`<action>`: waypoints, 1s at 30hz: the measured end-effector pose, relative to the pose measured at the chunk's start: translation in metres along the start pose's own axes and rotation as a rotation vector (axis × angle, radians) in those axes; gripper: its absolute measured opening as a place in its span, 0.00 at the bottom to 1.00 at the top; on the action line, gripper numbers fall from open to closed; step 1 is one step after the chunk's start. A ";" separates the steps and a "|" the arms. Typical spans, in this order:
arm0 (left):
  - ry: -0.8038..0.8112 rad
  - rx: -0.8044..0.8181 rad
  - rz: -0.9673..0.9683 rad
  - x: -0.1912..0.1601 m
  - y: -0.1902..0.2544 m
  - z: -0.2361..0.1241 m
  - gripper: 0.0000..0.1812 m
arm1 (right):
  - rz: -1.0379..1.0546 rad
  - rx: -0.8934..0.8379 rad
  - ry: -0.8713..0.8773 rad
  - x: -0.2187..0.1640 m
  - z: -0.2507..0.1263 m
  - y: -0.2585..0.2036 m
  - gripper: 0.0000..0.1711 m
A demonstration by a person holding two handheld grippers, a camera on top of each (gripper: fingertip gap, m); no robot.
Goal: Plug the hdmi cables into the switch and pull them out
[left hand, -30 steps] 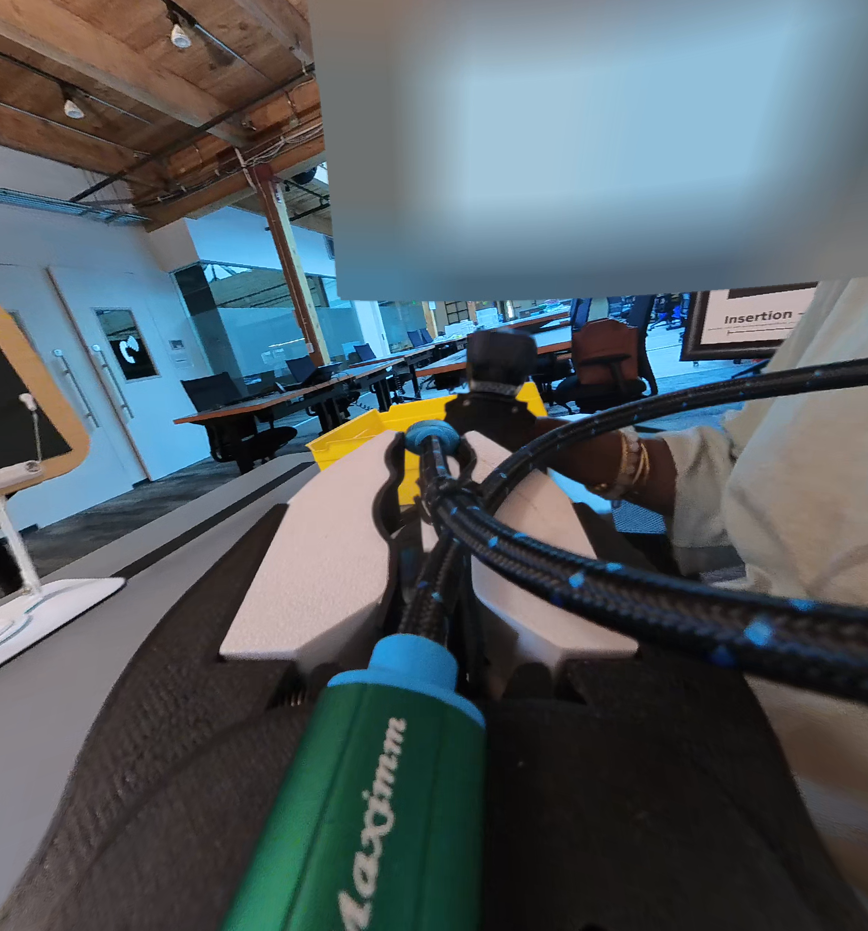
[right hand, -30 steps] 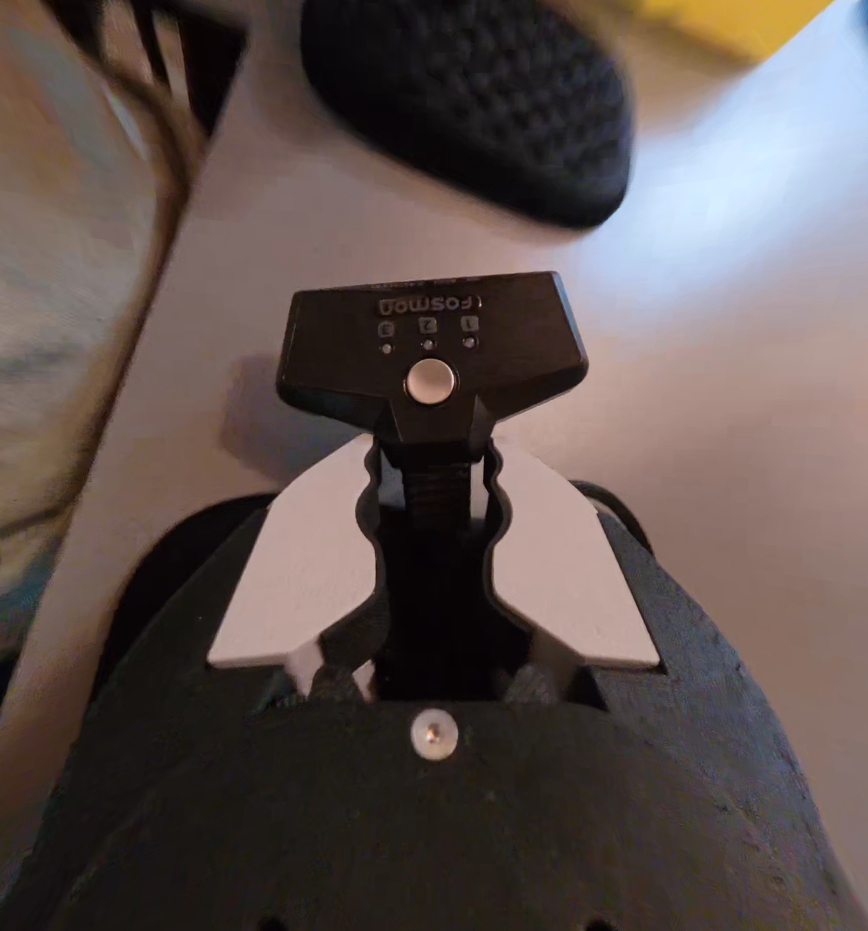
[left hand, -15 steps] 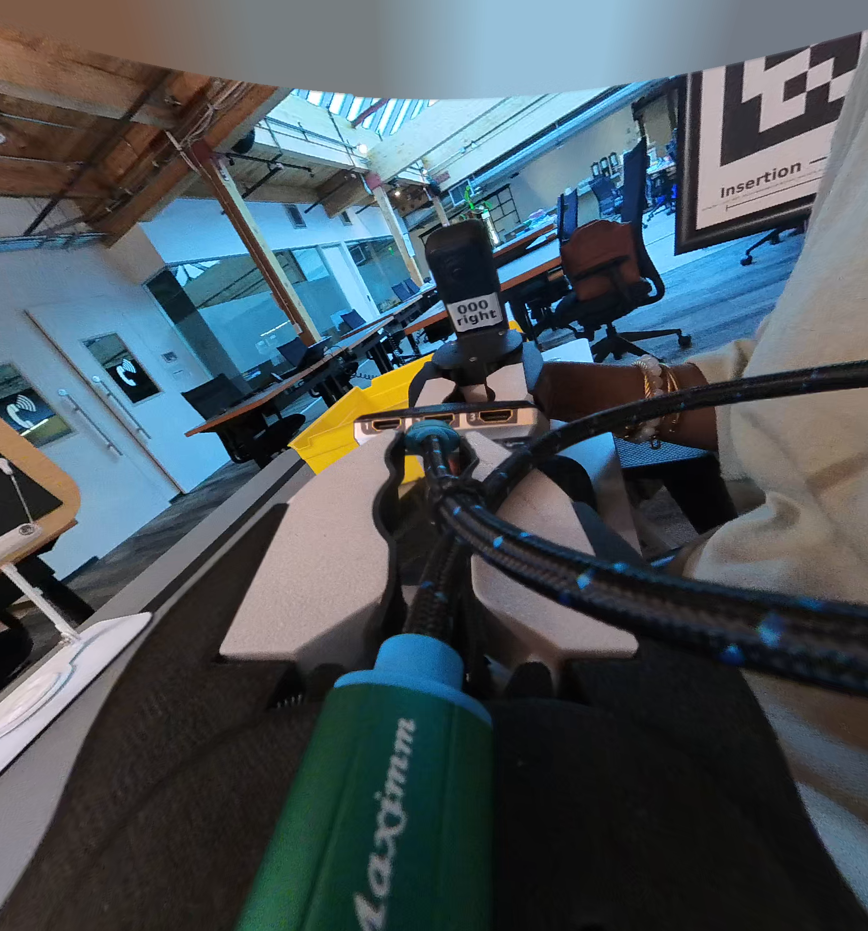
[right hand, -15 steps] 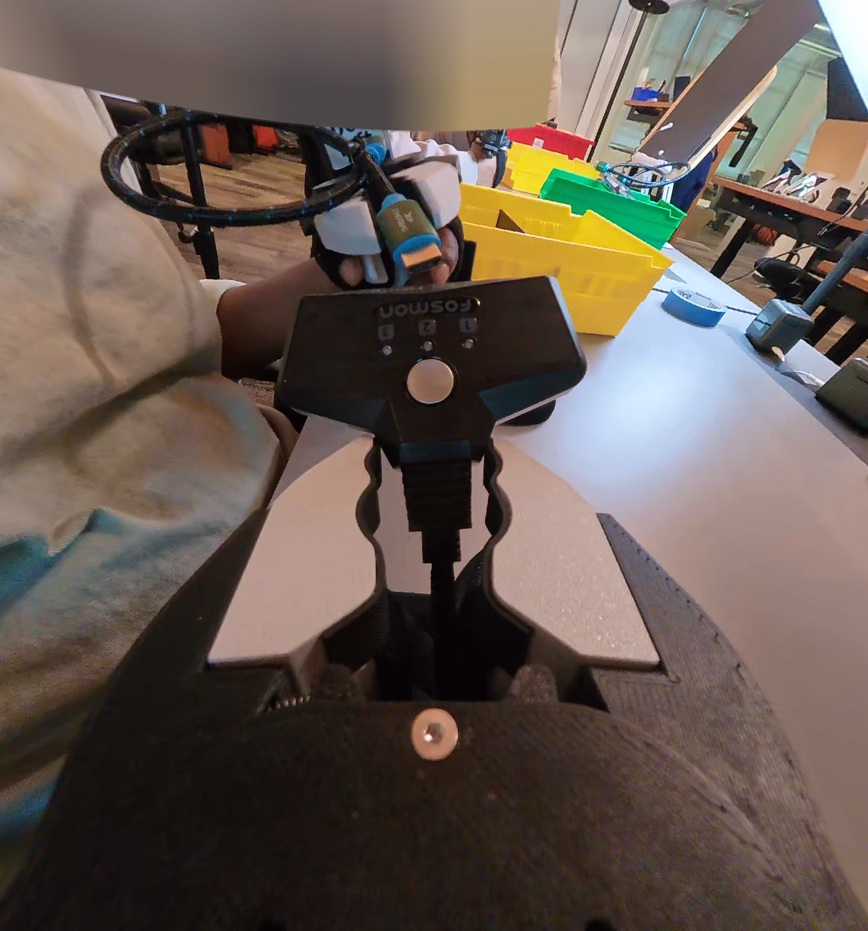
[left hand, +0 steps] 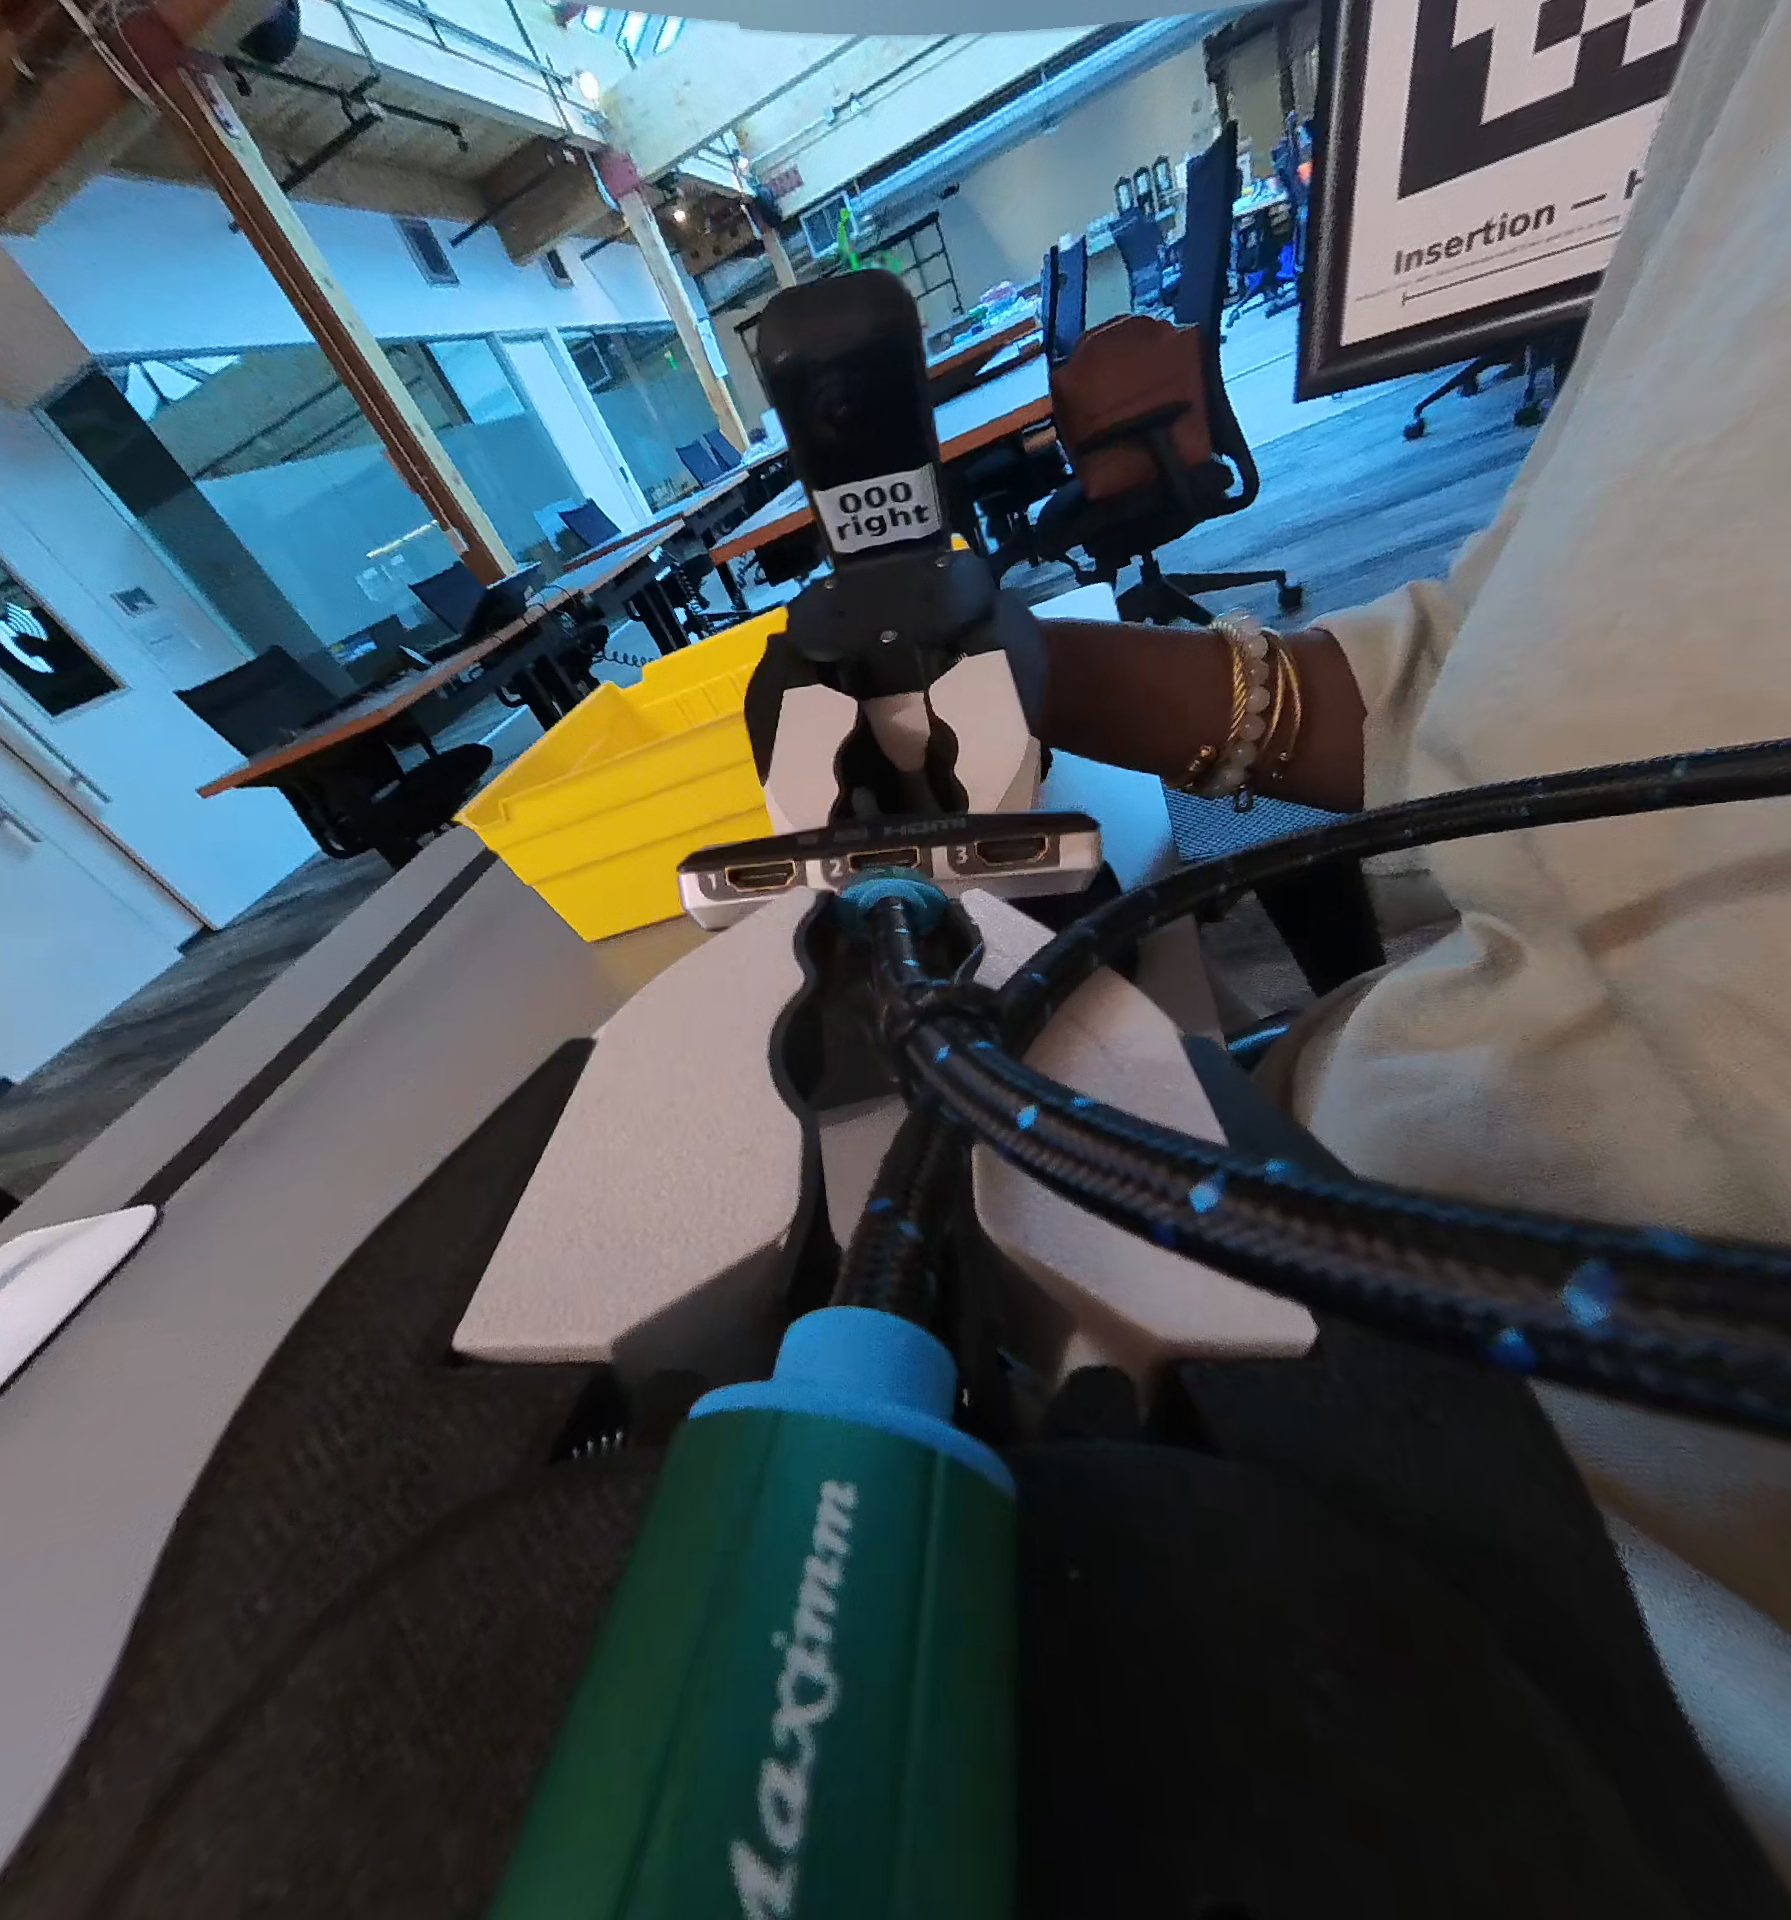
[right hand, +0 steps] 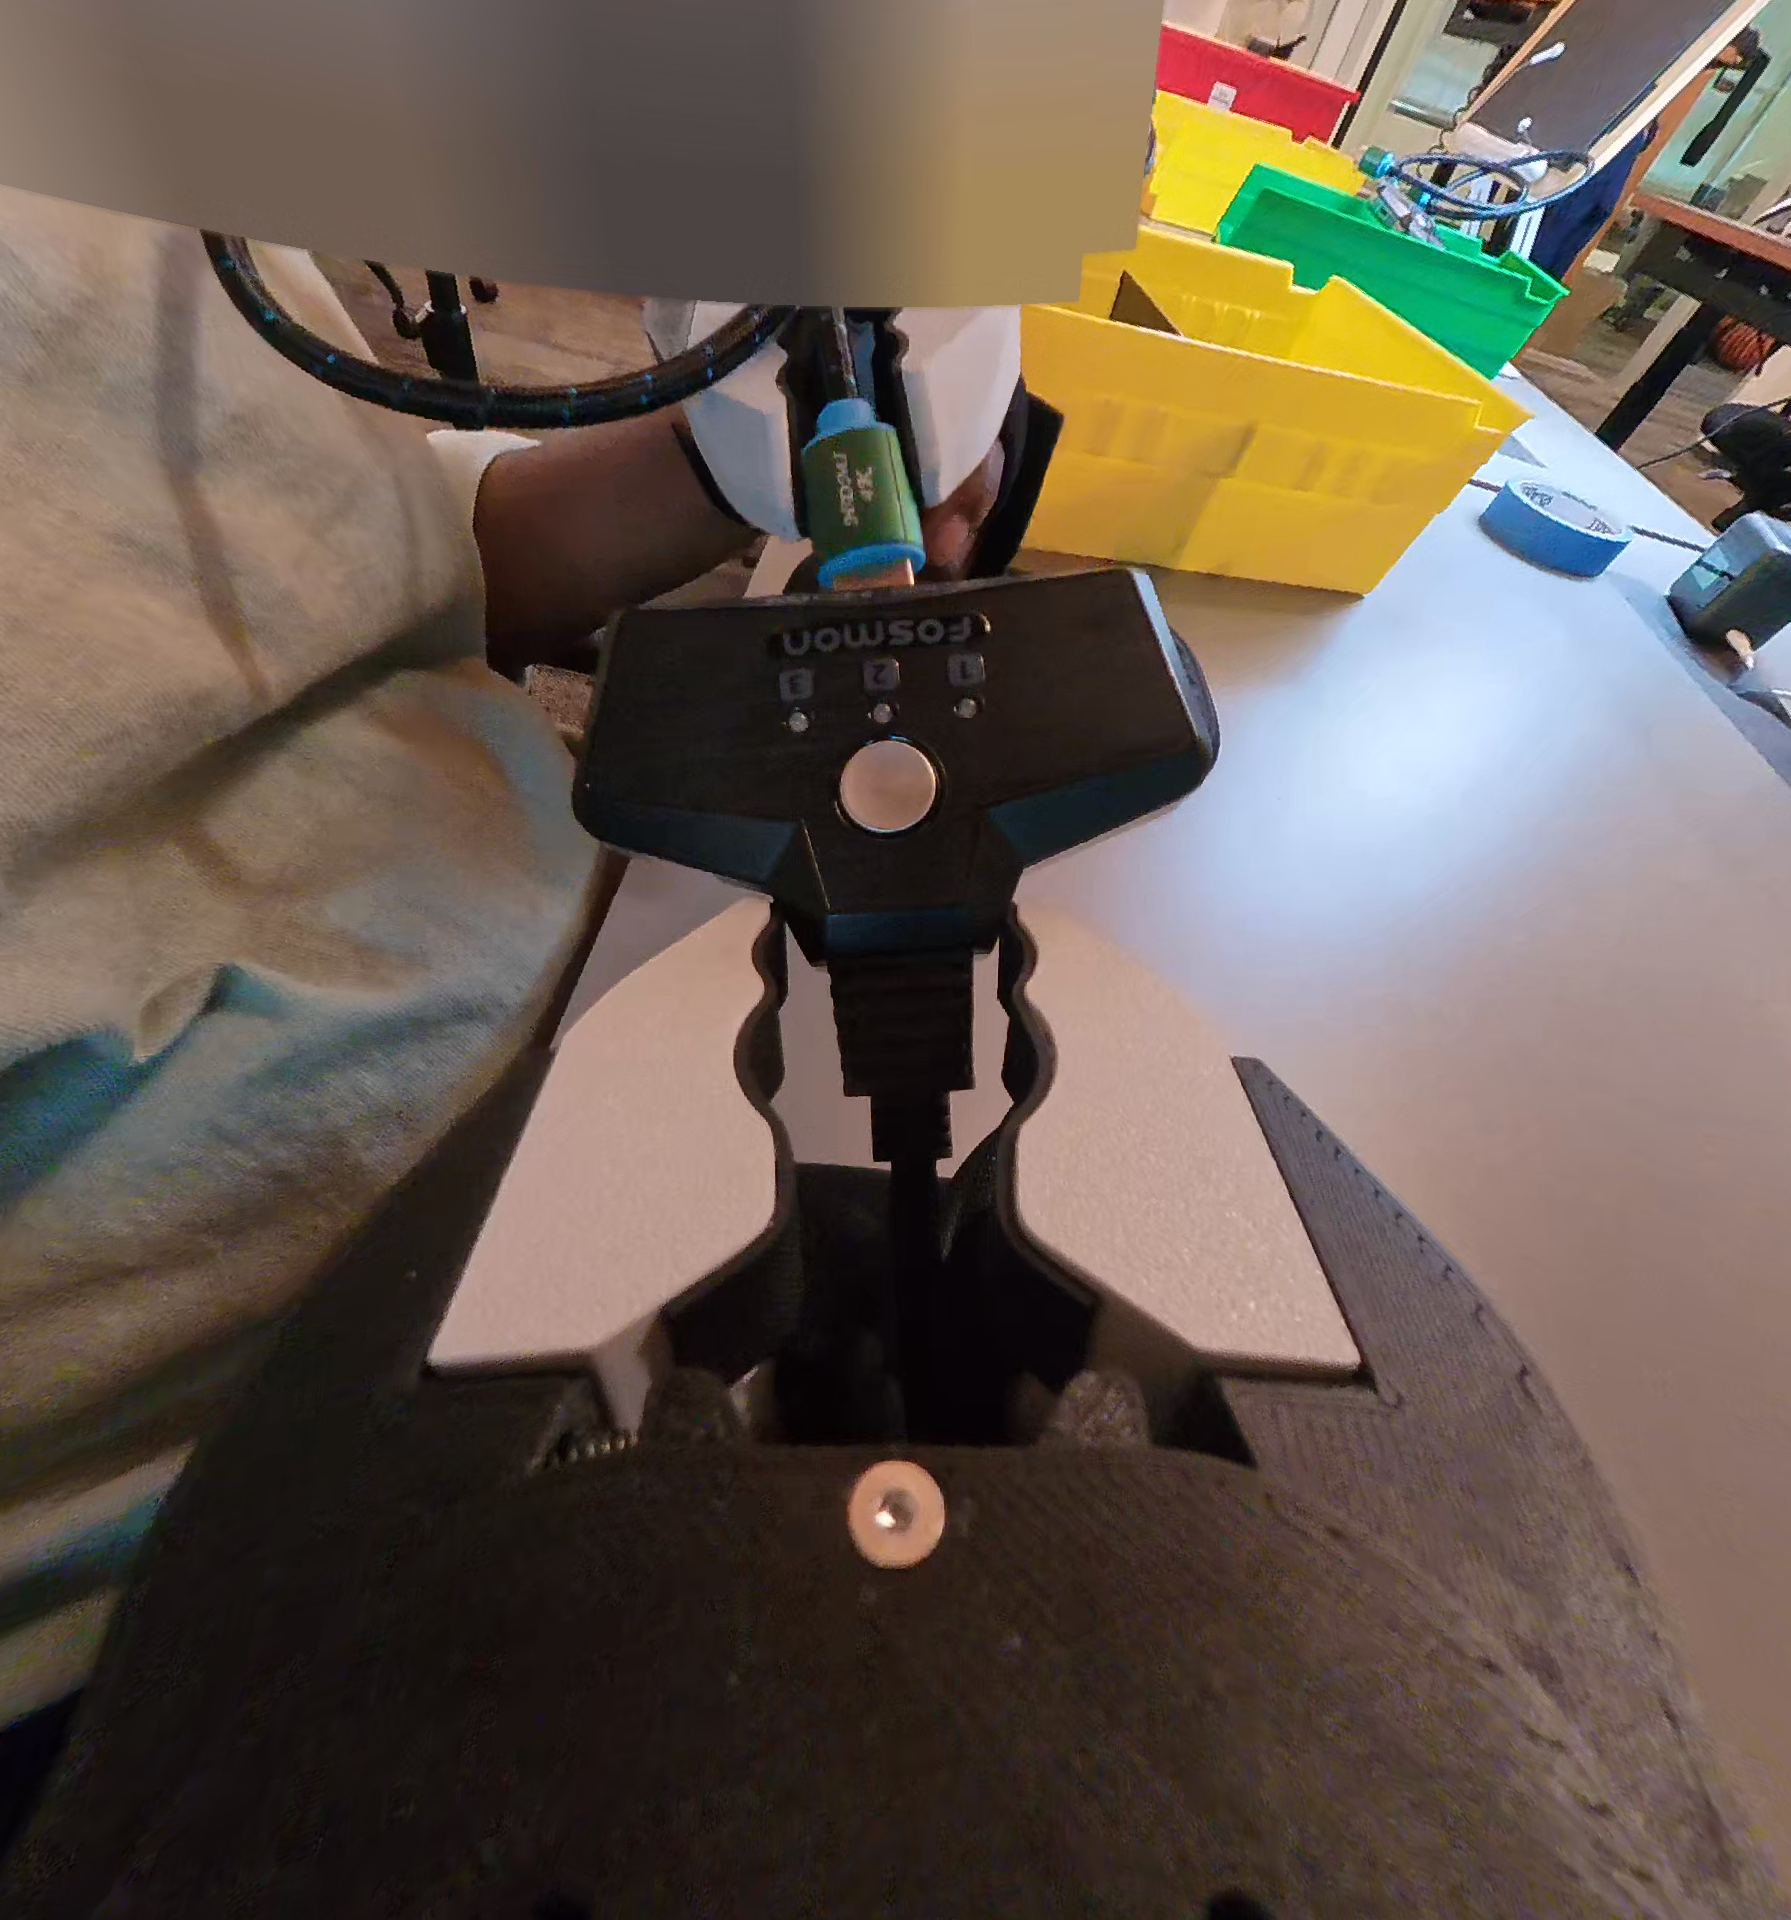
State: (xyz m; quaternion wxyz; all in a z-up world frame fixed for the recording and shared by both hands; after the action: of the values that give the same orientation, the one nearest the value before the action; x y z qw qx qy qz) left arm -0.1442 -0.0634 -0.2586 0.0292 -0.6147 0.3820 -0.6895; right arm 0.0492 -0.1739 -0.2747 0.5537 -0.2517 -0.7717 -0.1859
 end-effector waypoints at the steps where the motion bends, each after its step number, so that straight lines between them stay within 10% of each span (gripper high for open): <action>1: 0.004 -0.001 -0.009 -0.001 0.000 0.000 0.12 | -0.003 -0.005 -0.004 -0.001 0.000 0.000 0.23; 30: -0.054 -0.104 -0.016 0.003 0.008 0.006 0.12 | 0.000 -0.083 -0.021 -0.005 0.002 0.005 0.23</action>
State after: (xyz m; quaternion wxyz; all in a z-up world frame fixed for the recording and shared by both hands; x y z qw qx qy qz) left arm -0.1433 -0.0737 -0.2605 0.0021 -0.6368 0.4117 -0.6520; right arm 0.0517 -0.1692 -0.2798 0.5345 -0.2767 -0.7691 -0.2151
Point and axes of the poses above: each gripper's, where its closed fingertips meet, z out along the fingers, x out of its top, y = z × x across the jaws, the point moved 9 cm from there along -z, back along the fingers, and after that the axes turned 12 degrees about z, right-handed, at the moved point
